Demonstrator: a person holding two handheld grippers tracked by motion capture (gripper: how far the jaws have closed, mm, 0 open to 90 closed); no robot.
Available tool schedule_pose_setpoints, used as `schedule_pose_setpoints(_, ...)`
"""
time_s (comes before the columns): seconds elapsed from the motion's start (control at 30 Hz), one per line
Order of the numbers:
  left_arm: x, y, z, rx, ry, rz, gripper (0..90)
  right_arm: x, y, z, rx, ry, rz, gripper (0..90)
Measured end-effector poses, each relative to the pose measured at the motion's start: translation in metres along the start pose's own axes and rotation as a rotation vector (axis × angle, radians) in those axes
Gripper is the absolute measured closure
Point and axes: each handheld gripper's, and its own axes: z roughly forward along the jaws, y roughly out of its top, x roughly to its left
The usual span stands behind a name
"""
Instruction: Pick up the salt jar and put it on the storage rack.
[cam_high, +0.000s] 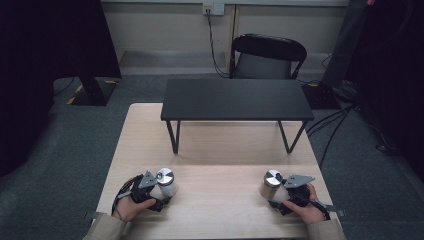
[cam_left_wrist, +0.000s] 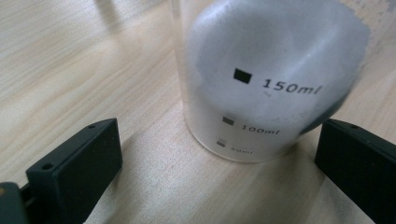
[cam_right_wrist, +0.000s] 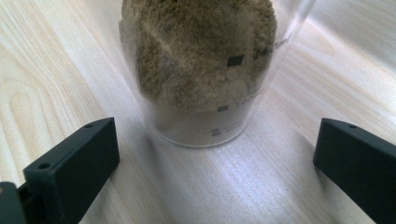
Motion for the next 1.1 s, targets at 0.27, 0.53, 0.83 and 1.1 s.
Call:
schedule_pose_setpoints(0.27,0.0015,0.0003,-0.0017,0.0,-0.016,-0.018,0.4,-0.0001,0.0,0.0,0.0,0.0,0.0,0.0)
schedule_pose_setpoints(0.53,-0.0012,0.0018,-0.0053,-0.045,-0.019,-0.005,1.3,-0.0001,0.0,0.0,0.0,0.0,0.0,0.0)
schedule_pose_setpoints(0.83,-0.0018,0.0047,-0.002,-0.069,-0.031,-0.016,1.1,-0.0001,0.0,0.0,0.0,0.0,0.0,0.0)
schedule_pose_setpoints(1.1,-0.0031,0.0067,0.0014,-0.07,-0.031,-0.015,5.1,0.0,0.0,0.0,0.0,0.0,0.0,0.0)
